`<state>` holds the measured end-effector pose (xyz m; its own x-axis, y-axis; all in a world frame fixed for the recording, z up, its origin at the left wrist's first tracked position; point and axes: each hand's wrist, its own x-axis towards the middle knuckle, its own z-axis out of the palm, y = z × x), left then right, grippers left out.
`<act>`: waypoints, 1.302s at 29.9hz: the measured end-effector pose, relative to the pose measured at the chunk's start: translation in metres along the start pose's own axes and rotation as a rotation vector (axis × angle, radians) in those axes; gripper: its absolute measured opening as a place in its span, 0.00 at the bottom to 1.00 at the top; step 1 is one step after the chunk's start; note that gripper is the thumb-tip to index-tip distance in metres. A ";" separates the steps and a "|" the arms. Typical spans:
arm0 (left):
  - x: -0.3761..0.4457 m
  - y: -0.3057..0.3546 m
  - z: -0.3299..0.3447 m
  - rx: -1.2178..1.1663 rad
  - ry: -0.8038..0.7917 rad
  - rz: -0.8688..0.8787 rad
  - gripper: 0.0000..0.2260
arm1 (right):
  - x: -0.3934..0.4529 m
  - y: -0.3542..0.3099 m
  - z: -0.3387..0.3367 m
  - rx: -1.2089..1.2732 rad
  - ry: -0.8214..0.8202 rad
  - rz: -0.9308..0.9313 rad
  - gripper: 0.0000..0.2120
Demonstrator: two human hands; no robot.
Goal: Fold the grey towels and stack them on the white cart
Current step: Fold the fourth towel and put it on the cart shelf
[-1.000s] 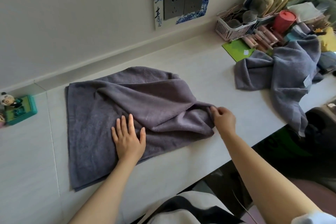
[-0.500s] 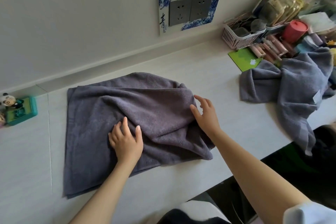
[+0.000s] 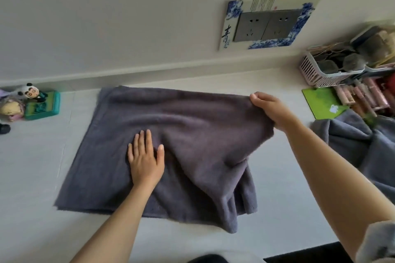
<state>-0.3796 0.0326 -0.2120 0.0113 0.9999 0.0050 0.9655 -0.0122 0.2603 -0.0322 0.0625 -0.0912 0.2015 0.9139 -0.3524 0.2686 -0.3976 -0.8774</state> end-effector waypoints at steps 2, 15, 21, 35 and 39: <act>0.000 -0.003 -0.003 0.033 -0.027 0.047 0.30 | 0.026 -0.016 -0.029 -0.491 0.110 -0.099 0.10; 0.000 0.003 -0.004 0.149 -0.082 0.047 0.29 | 0.056 0.049 -0.011 -0.859 0.026 0.164 0.27; 0.040 0.021 -0.006 0.010 0.196 -0.036 0.22 | 0.057 0.066 0.002 -0.866 0.264 -0.166 0.12; 0.057 0.030 0.012 0.163 -0.090 -0.108 0.30 | 0.059 0.067 0.045 -0.973 0.239 -0.282 0.20; 0.049 0.030 0.013 0.168 -0.112 -0.134 0.30 | 0.038 0.085 0.059 -1.096 -0.010 -0.367 0.28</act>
<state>-0.3468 0.0811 -0.2161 -0.0998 0.9866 -0.1287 0.9899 0.1116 0.0875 -0.0578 0.0683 -0.1982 -0.0643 0.9879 -0.1412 0.9836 0.0388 -0.1764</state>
